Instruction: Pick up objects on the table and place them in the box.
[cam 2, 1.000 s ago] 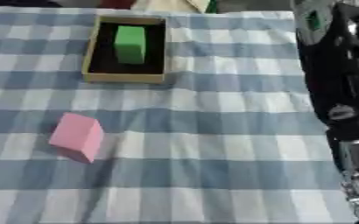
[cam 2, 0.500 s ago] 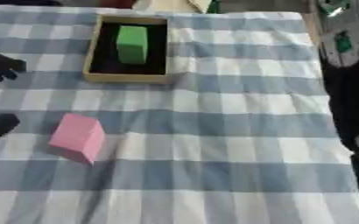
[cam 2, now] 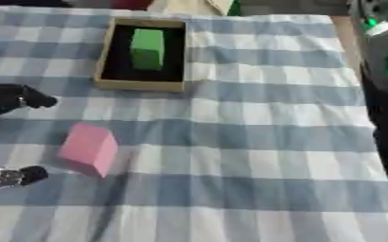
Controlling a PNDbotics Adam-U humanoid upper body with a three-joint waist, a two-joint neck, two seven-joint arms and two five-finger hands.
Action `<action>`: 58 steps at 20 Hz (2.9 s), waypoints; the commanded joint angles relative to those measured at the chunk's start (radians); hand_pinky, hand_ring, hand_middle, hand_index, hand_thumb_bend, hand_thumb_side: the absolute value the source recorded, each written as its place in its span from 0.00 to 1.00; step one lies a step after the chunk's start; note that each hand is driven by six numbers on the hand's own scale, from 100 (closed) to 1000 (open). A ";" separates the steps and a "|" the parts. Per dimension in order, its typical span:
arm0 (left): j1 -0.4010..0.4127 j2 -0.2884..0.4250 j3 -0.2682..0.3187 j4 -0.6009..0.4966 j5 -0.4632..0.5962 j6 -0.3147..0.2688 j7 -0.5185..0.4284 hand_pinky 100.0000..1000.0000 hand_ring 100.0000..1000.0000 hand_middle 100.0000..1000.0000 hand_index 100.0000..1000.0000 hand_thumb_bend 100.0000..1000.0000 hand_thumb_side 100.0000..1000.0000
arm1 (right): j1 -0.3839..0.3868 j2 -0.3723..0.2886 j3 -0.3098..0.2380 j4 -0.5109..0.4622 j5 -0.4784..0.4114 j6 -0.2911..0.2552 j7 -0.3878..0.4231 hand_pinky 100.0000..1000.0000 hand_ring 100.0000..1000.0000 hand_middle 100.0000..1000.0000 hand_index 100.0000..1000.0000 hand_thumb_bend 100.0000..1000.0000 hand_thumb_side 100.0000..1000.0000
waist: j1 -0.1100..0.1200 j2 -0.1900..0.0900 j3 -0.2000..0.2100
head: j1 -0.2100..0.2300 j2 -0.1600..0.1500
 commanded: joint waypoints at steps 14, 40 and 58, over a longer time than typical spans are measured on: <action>-0.143 -0.087 -0.012 0.036 -0.074 -0.069 -0.272 0.73 0.82 0.77 0.94 0.46 0.67 | 0.023 -0.045 -0.028 -0.043 -0.120 0.022 0.022 0.76 0.73 0.48 0.74 0.22 0.65 | 0.009 -0.025 -0.002 | 0.003 -0.005; -0.276 -0.147 -0.027 0.155 -0.136 -0.331 -0.680 0.82 0.90 0.82 0.94 0.42 0.65 | 0.045 -0.028 -0.039 -0.042 -0.134 0.036 0.021 0.76 0.72 0.46 0.72 0.21 0.66 | 0.034 -0.023 -0.016 | 0.015 -0.006; -0.328 -0.204 -0.045 0.242 -0.187 -0.346 -0.682 0.79 0.85 0.75 0.88 0.47 0.65 | 0.040 -0.002 -0.048 -0.034 -0.134 0.045 0.022 0.75 0.71 0.44 0.71 0.21 0.67 | 0.041 -0.010 -0.027 | 0.027 -0.017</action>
